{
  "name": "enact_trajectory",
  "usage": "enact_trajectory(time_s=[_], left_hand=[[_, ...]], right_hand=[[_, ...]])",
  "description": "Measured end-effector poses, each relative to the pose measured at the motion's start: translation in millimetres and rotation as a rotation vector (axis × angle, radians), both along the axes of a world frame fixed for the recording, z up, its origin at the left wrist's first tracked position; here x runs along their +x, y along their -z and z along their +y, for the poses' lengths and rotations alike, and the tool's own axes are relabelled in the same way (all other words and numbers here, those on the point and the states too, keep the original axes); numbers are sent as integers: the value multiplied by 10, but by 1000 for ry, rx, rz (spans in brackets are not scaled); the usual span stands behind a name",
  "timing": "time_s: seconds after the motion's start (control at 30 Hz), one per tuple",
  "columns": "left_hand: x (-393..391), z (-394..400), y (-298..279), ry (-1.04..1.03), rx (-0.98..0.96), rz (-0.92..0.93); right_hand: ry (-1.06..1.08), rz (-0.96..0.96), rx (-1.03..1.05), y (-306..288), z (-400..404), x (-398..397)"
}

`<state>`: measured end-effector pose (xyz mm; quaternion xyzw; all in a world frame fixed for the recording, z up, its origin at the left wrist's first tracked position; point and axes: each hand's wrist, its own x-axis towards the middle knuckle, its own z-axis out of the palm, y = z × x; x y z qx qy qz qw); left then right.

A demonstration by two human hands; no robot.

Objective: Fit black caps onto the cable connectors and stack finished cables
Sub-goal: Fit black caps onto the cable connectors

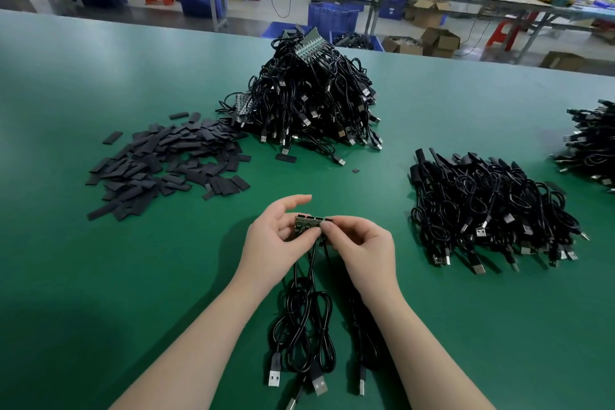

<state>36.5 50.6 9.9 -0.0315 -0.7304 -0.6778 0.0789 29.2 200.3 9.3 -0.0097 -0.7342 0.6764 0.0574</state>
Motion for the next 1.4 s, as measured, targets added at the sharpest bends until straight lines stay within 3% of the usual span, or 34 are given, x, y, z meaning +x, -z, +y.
enact_trajectory(time_s=[0.37, 1.4], left_hand=[[-4, 23, 32, -69, -17, -57], [35, 204, 39, -293, -195, -4]], right_hand=[[27, 56, 116, 19, -57, 7], [135, 103, 255, 48, -155, 29]])
